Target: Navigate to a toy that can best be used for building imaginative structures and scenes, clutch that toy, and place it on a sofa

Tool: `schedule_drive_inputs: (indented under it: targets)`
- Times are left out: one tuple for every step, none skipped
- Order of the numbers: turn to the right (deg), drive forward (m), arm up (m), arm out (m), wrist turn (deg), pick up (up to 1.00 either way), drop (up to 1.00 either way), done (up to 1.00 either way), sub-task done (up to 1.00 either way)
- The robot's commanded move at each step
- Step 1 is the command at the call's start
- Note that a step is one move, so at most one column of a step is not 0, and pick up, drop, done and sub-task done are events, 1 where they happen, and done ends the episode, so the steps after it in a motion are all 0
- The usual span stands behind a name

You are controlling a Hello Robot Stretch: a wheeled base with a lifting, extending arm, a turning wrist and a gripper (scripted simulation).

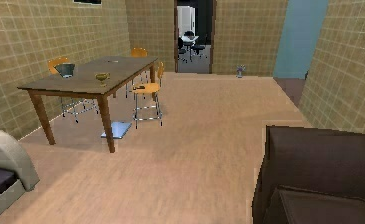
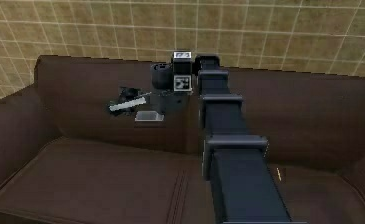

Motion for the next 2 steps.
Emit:
schedule_drive_inputs:
  targets:
    - [0.0,0.00,0.00,0.00,42.0,0.00,0.00,0.00,0.00]
    - [0.0,0.00,-0.26,0.00,0.0,0.00,0.00,0.00,0.00]
